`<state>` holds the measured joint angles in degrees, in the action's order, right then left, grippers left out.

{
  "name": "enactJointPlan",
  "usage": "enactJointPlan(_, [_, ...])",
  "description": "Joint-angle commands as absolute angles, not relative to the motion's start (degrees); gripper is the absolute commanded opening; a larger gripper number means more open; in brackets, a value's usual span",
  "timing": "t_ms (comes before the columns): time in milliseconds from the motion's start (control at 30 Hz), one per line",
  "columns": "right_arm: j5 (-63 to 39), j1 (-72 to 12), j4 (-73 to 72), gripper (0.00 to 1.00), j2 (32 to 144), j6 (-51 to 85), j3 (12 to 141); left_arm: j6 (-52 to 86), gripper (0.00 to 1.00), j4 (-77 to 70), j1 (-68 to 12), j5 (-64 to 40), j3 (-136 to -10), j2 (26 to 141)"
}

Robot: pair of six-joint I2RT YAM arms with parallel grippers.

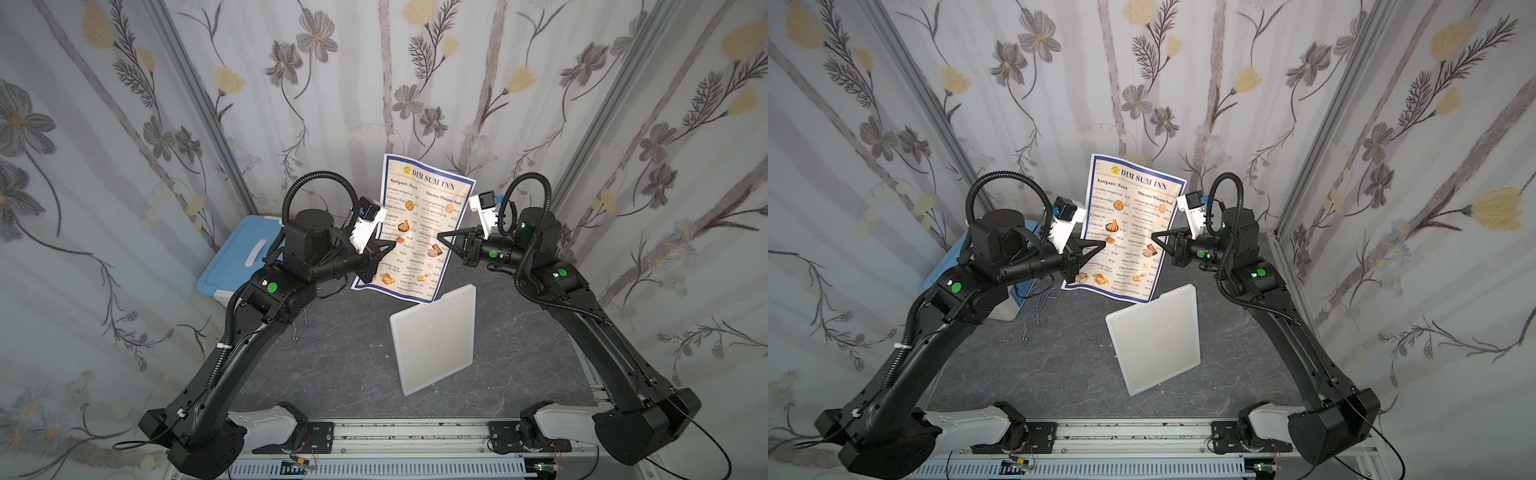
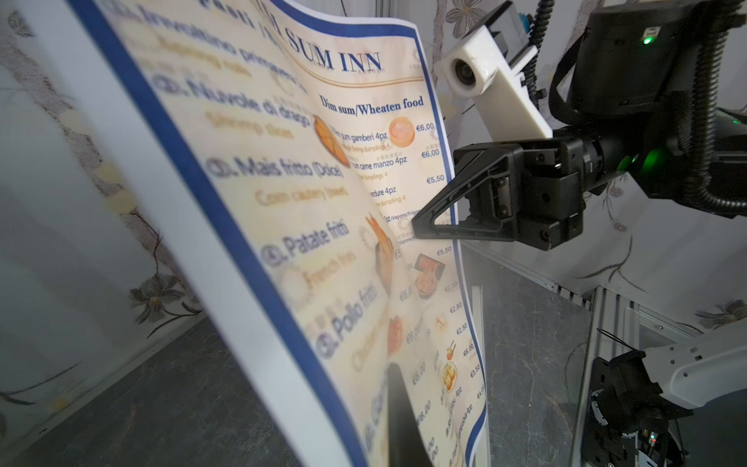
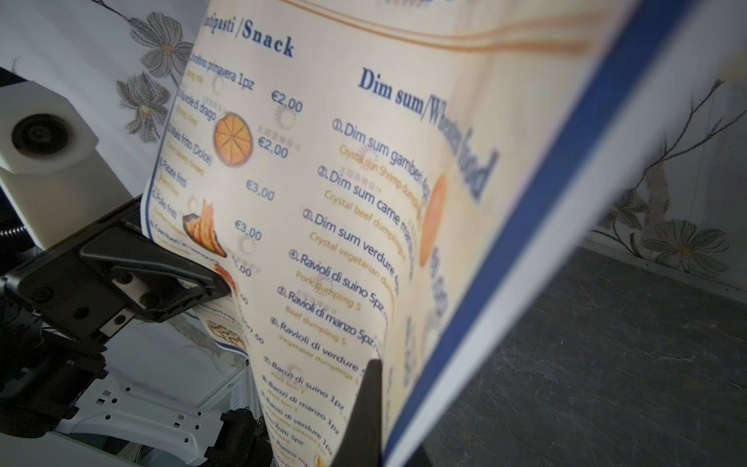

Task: Insert the menus into the narrow rack
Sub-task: Insert the menu into the narrow rack.

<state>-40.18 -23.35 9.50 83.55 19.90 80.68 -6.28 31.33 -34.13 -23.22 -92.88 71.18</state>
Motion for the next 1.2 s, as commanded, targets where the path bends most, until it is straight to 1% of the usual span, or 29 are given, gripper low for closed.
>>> enactJointPlan(0, [-39.44,-23.36,10.31,0.0,83.94,19.69,81.04,-6.15,0.0,29.74,-33.94,-24.45,-93.27,71.28])
enactJointPlan(767, [-37.7,-21.58,16.73,0.0,85.61,16.36,83.87,-6.11,0.0,31.46,-33.51,-26.44,-95.54,75.32])
enactJointPlan(1167, [-43.08,-19.14,16.98,0.0,85.99,11.41,84.02,-4.83,0.0,31.88,-33.5,-29.33,-95.39,75.5])
